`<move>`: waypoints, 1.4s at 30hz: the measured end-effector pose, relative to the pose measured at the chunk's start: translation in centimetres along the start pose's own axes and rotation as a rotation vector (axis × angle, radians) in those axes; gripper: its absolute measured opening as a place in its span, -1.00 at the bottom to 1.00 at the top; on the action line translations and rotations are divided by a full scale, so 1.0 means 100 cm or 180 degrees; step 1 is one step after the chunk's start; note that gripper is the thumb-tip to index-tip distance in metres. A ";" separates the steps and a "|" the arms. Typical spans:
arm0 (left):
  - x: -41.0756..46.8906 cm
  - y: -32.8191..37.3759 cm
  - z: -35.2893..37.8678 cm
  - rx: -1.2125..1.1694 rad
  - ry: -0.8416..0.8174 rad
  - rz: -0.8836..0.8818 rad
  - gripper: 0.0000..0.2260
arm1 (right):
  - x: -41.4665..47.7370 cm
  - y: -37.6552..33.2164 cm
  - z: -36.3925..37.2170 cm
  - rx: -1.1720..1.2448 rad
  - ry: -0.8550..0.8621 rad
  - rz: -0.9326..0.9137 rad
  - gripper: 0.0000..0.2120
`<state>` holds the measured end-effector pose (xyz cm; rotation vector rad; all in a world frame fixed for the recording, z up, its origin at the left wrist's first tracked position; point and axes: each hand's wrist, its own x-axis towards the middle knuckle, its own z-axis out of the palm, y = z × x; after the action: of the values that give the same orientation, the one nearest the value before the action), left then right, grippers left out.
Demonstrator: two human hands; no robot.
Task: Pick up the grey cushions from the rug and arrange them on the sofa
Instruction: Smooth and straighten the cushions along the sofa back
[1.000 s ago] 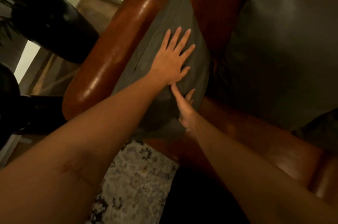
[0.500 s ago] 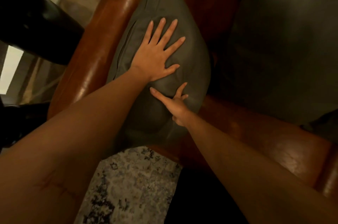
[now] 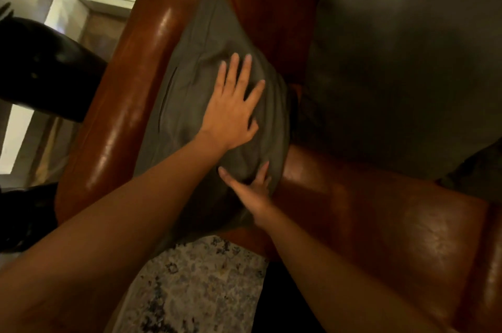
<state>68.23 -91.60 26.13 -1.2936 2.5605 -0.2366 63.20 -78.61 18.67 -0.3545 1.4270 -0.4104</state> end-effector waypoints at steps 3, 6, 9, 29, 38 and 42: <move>0.023 0.036 0.002 0.0113 -0.0381 0.0539 -0.39 | -0.001 0.015 0.003 0.0138 -0.0242 0.0361 0.22; 0.051 0.061 0.018 0.0584 -0.0882 0.0737 -0.46 | 0.010 0.009 0.006 -0.0005 -0.0388 0.0415 0.19; 0.067 0.060 0.040 0.1027 -0.1051 0.0682 -0.45 | 0.014 0.005 0.011 -0.0227 -0.0321 0.0438 0.21; 0.078 0.023 0.066 0.1441 -0.1227 0.0692 -0.43 | 0.041 -0.008 0.022 -0.0378 -0.0455 0.0271 0.21; 0.039 0.020 0.020 0.0420 -0.1212 0.0580 -0.48 | 0.018 0.001 -0.004 -0.0433 -0.0633 0.0150 0.20; -0.004 0.016 0.002 0.0129 -0.0838 0.0207 -0.43 | 0.011 -0.014 -0.029 -0.1549 -0.0369 -0.0357 0.25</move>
<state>67.25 -90.35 25.54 -1.1413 2.3576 -0.0969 60.35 -80.34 18.09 -0.8409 1.3869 -0.1234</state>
